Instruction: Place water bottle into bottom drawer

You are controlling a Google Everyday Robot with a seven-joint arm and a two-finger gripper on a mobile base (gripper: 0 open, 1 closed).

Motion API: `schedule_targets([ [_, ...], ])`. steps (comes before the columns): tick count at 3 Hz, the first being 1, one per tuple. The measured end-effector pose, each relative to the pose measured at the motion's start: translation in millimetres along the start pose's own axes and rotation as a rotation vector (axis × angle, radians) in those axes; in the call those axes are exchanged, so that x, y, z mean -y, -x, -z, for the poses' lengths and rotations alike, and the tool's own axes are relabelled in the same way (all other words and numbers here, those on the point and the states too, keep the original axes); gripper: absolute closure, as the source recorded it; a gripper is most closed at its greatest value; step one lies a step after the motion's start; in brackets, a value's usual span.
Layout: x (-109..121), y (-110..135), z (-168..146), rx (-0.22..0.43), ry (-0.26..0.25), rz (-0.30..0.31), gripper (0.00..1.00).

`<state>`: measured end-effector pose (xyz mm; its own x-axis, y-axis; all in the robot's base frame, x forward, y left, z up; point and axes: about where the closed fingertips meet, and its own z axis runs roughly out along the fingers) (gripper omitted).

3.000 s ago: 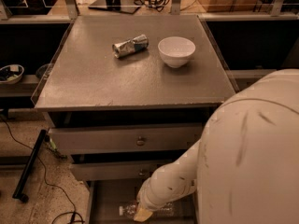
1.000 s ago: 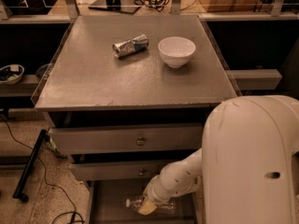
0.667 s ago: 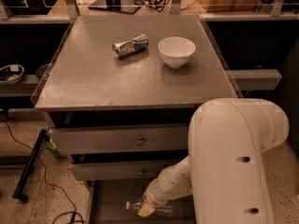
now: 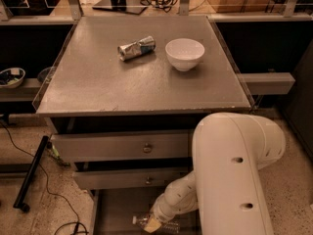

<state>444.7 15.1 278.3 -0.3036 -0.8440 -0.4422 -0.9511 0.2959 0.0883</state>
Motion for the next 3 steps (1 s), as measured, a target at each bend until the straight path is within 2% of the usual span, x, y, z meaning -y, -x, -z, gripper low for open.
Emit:
schedule_targets([
  [1, 8, 3, -24, -0.032, 0.016, 0.010, 1.00],
  [2, 8, 3, -24, -0.032, 0.017, 0.009, 1.00],
  [3, 0, -9, -56, -0.064, 0.046, 0.007, 1.00],
])
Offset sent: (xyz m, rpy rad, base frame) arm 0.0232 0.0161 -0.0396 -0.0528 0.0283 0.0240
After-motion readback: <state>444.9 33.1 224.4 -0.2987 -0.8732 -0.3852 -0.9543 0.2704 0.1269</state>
